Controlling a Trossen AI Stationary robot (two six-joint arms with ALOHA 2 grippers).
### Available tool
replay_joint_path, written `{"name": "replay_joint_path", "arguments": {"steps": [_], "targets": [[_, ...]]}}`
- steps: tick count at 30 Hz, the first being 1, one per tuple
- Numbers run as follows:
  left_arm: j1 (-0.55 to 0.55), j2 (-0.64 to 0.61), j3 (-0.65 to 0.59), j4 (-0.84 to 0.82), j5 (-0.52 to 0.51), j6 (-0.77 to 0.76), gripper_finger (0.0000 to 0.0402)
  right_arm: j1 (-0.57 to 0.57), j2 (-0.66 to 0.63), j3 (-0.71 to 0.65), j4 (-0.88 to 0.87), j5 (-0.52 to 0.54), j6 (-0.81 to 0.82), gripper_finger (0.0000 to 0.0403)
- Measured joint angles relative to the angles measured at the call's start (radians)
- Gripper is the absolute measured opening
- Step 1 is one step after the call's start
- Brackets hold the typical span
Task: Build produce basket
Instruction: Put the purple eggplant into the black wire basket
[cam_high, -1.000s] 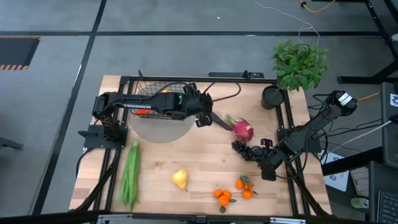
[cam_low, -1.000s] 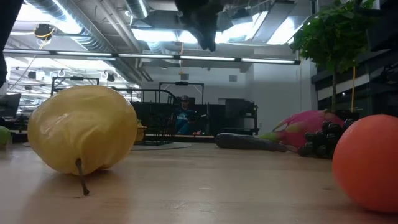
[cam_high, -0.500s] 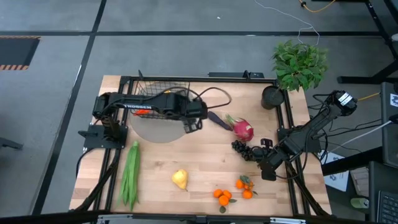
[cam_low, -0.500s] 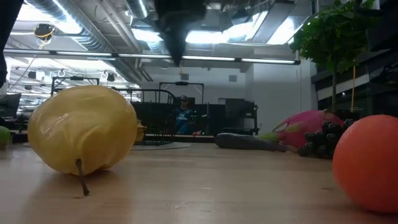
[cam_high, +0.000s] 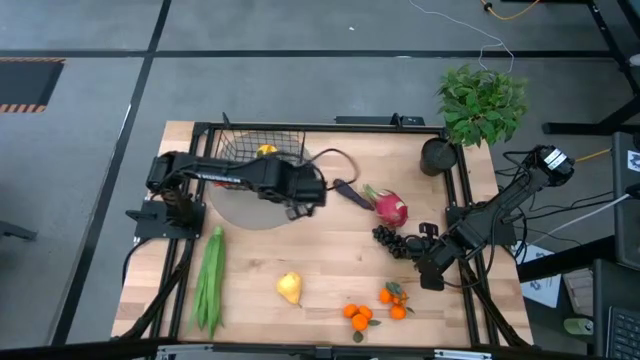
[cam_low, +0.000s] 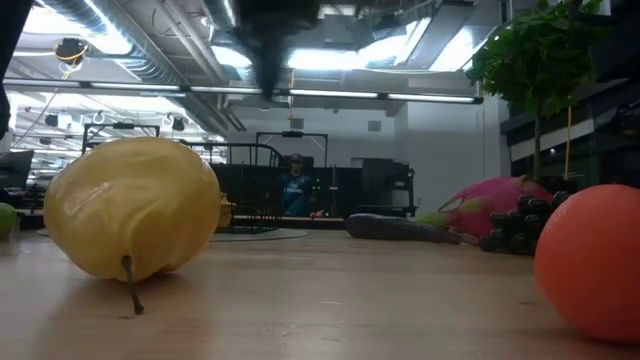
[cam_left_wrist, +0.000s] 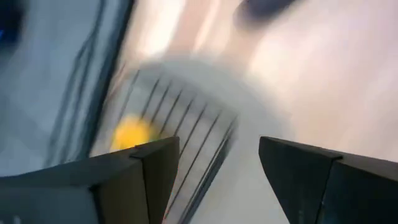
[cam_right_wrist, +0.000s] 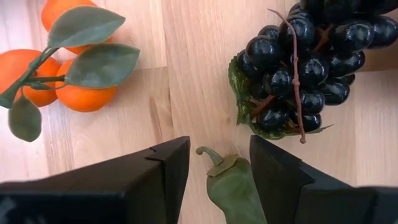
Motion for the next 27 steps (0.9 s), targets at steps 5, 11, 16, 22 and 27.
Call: {"name": "replay_joint_path", "arguments": {"steps": [5, 11, 16, 22, 27], "targets": [[0.05, 0.03, -0.064, 0.422, 0.221, 0.297, 0.0212, 0.0, 0.0, 0.0, 0.003, 0.0, 0.0, 0.0156], [0.138, 0.157, -0.076, 0.723, 0.427, 0.412, 0.0212, 0.0, 0.0, 0.0, 0.009, 0.0, -0.001, 0.0156], [0.201, 0.268, -0.077, 0.84, 0.532, 0.465, 0.0212, 0.0, 0.002, 0.0, 0.012, -0.001, -0.001, 0.0156], [0.237, 0.352, -0.077, 0.826, 0.528, 0.584, 0.0212, 0.0, 0.01, 0.0, 0.023, -0.001, -0.003, 0.0156], [0.24, 0.407, -0.075, 0.853, 0.526, 0.635, 0.0212, 0.0, 0.014, -0.001, 0.019, -0.001, -0.004, 0.0156]]}}
